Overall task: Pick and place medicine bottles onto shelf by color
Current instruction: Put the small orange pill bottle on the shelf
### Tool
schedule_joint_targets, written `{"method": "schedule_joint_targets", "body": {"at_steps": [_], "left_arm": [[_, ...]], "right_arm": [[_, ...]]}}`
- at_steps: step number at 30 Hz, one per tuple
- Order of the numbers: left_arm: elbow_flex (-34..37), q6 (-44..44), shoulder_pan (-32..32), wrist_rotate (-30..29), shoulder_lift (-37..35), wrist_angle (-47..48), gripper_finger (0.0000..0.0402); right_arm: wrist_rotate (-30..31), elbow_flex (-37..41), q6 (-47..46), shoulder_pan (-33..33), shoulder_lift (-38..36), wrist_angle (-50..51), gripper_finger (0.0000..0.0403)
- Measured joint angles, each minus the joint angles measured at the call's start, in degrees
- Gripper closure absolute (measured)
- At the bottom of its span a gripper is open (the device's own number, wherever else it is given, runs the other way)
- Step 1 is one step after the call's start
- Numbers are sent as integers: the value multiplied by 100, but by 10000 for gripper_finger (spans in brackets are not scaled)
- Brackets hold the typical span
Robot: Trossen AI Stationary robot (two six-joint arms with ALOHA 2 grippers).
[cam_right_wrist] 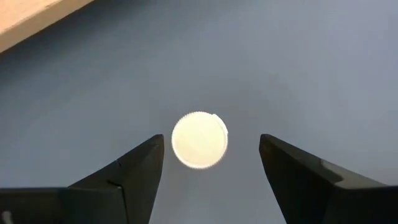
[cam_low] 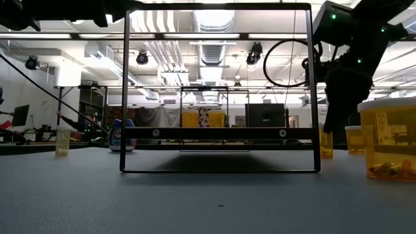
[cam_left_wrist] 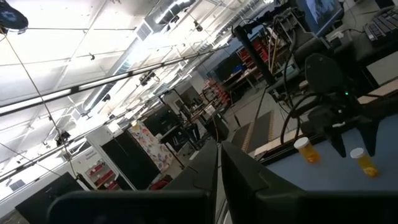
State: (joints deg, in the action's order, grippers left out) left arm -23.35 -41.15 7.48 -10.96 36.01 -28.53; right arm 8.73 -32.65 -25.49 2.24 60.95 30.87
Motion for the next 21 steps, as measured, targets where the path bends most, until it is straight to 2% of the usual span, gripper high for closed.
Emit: {"method": "schedule_joint_targets", "body": {"at_steps": [4, 11, 21], "left_arm": [[0, 0, -2, 0, 11, -8, 398], [0, 0, -1, 0, 30, -5, 398], [0, 14, 0, 0, 41, -15, 398]], "right_arm": [[49, 110, 143, 0, 2, -330, 163], [49, 110, 201, 0, 0, -334, 185], [40, 110, 200, 0, 0, -335, 239]]}}
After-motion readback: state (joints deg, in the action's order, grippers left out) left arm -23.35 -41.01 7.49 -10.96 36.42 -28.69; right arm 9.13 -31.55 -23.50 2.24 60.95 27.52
